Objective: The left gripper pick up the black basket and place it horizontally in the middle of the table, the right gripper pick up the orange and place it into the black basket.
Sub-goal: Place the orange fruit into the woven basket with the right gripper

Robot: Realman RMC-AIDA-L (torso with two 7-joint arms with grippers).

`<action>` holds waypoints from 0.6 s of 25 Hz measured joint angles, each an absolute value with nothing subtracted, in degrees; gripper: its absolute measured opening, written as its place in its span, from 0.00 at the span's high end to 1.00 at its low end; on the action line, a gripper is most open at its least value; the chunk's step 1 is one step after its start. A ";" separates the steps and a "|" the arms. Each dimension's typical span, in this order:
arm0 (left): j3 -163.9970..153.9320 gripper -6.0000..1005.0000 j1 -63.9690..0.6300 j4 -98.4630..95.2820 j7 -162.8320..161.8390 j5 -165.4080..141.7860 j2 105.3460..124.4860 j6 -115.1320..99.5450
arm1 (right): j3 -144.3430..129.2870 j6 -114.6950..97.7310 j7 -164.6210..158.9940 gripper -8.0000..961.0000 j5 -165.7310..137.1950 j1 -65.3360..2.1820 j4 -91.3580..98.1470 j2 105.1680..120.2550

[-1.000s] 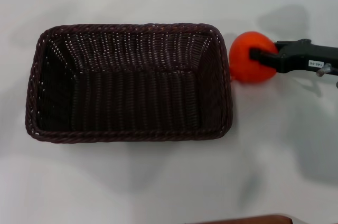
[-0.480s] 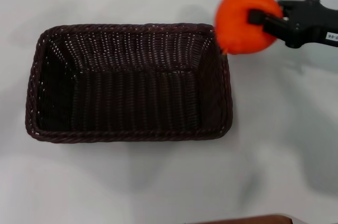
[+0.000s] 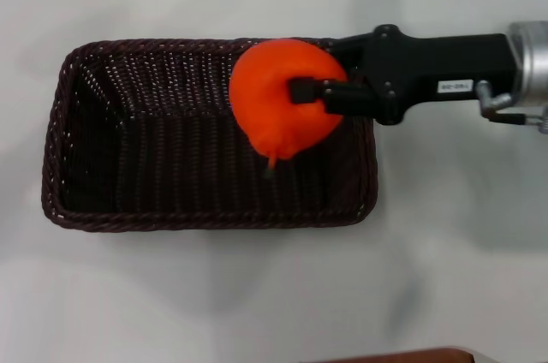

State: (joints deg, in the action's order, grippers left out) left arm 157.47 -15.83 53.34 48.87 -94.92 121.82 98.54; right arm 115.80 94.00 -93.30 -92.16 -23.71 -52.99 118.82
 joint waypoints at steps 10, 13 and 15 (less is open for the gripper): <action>159.91 0.10 -15.38 51.53 56.63 -94.83 121.94 99.10 | 116.86 89.14 -91.61 0.44 -91.83 -24.58 -50.75 119.23; 161.49 0.10 -15.12 50.13 62.17 -94.67 121.92 99.27 | 118.38 89.19 -90.50 0.31 -91.55 -24.24 -49.81 119.36; 162.70 0.10 -14.86 49.13 67.42 -94.05 122.03 99.29 | 119.78 89.25 -88.44 0.23 -90.88 -23.95 -48.39 119.41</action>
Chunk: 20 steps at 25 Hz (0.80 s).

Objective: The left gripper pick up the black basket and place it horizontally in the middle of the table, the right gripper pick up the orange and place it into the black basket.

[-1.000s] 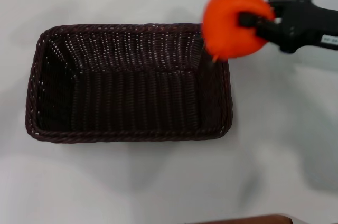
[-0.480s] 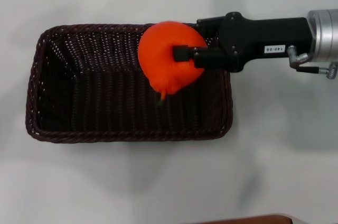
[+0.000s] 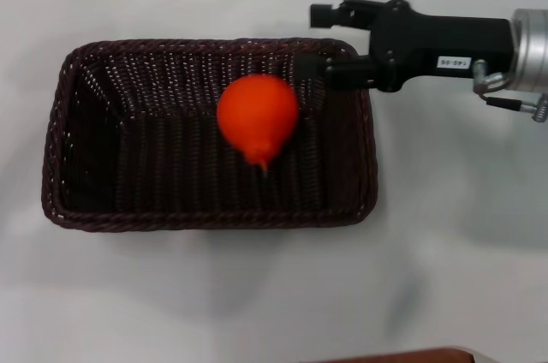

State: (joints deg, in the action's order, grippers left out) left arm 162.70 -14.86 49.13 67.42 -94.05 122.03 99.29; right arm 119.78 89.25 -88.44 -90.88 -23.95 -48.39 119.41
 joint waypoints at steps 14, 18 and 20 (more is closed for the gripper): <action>164.88 0.10 -8.13 29.93 123.29 -74.71 123.87 96.60 | 131.84 92.17 -44.86 0.02 -54.30 -16.99 -15.21 119.97; 164.89 0.10 -7.92 25.86 129.30 -69.44 123.84 93.96 | 132.14 95.83 -33.48 0.02 -43.40 -18.35 -4.15 120.32; 164.88 0.10 -8.16 25.32 129.84 -68.16 123.84 93.16 | 132.60 97.12 -31.31 0.02 -40.41 -19.54 -0.20 120.41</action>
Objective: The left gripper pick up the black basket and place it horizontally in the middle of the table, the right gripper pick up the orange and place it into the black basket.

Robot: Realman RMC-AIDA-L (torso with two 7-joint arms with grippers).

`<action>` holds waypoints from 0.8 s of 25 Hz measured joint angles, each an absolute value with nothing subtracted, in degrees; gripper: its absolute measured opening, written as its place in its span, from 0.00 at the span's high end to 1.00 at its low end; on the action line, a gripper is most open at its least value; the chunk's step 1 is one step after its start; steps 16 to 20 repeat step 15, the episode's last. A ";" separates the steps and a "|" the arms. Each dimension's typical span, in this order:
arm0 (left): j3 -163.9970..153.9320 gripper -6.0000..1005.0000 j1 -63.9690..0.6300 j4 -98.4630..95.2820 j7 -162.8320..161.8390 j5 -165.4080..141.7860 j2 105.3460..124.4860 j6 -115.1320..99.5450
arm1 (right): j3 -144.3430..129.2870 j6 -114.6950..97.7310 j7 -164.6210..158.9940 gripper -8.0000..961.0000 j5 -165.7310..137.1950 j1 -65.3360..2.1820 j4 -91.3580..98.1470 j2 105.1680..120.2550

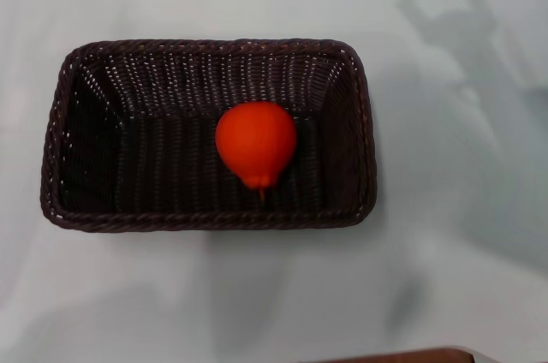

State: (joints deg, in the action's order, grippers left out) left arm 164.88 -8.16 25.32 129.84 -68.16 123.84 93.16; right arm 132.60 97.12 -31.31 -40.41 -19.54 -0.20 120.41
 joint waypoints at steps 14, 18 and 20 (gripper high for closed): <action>164.88 0.10 -8.37 24.43 131.06 -63.09 123.84 89.64 | 134.51 94.54 -30.40 0.02 -37.67 -23.10 5.48 120.47; 164.89 0.10 -8.23 23.97 131.33 -62.55 123.92 89.69 | 134.52 94.54 -30.39 0.02 -37.72 -23.23 5.36 120.41; 164.89 0.10 -8.23 23.97 131.33 -62.55 123.92 89.69 | 134.52 94.54 -30.39 0.02 -37.72 -23.23 5.36 120.41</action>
